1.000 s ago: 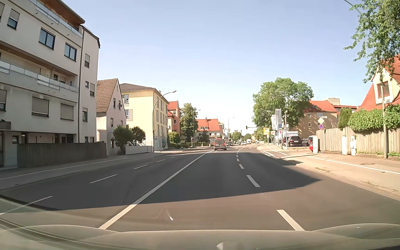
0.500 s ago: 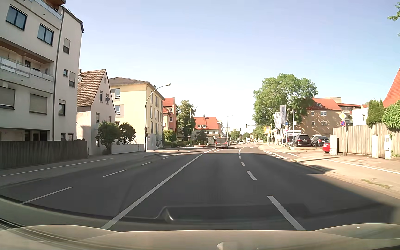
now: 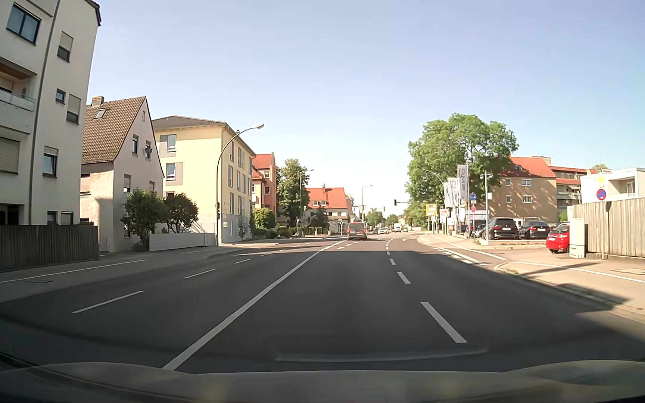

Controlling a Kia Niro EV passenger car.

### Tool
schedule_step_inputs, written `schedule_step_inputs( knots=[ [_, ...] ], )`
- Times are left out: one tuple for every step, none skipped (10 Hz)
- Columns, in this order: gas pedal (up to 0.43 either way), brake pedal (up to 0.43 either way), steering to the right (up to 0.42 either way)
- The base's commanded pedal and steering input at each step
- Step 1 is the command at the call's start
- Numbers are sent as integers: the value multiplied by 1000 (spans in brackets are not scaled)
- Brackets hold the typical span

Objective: Follow the waypoints while adhering to traffic rules and regulations

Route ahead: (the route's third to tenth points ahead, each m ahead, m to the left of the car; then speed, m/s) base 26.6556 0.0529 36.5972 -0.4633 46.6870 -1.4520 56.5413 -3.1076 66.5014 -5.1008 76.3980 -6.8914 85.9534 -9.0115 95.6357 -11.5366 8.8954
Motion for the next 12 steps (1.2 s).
schedule_step_inputs(
  knots=[
    [59,0,19],
    [98,0,17],
    [169,0,13],
    [169,0,12],
    [169,0,11],
    [169,0,9],
    [169,0,8],
    [157,0,6],
    [138,0,5],
    [138,0,5],
    [98,0,5],
    [98,0,5]
  ],
)
